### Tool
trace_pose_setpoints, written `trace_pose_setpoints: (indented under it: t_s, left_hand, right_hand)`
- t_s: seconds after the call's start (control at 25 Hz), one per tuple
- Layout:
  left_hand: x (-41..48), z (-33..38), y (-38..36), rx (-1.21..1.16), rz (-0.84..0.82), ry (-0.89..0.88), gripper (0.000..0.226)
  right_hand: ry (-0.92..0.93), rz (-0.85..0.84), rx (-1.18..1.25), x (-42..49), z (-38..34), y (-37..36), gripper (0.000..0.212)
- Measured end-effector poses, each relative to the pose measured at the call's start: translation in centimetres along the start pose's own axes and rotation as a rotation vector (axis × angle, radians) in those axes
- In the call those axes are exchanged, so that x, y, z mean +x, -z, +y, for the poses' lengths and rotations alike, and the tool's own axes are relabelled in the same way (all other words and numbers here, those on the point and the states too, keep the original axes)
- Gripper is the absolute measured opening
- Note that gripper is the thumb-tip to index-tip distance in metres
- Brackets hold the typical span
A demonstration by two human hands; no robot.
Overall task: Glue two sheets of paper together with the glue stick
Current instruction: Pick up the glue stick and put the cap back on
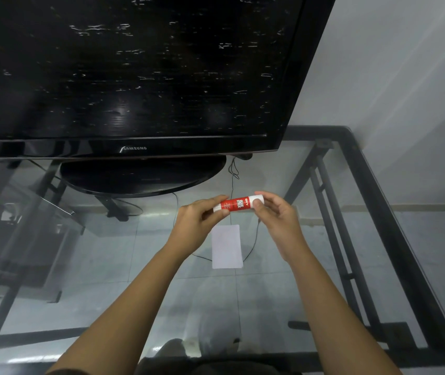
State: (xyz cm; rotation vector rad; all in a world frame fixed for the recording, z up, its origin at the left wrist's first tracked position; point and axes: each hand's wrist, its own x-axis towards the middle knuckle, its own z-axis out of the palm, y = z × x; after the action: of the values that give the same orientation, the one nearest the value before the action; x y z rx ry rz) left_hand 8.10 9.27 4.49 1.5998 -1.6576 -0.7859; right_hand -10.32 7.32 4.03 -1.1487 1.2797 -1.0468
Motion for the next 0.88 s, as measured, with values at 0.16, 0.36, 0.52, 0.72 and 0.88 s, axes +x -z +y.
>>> trace_pose_setpoints:
  t_s: [0.16, 0.36, 0.52, 0.72, 0.88]
  left_hand:
    - [0.1, 0.3, -0.4, -0.054, -0.034, 0.055, 0.040]
    - [0.0, 0.1, -1.0, -0.093, -0.040, 0.095, 0.043]
    - [-0.1, 0.2, -1.5, -0.171, -0.055, 0.104, 0.044]
    - [0.4, 0.0, -3.1, -0.215, -0.046, 0.061, 0.040]
    - [0.7, -2.9, -4.6, 0.024, -0.133, 0.120, 0.049]
  right_hand:
    - [-0.002, -0.003, 0.000, 0.1, 0.3, -0.1, 0.021]
    - [-0.004, -0.006, -0.024, 0.2, 0.4, -0.2, 0.027]
    - [-0.046, -0.009, 0.096, 0.1, 0.6, -0.2, 0.038]
    - [-0.152, -0.115, 0.148, 0.9, 1.6, -0.9, 0.041]
    - [-0.136, 0.032, -0.194, 2.9, 3.1, -0.3, 0.027]
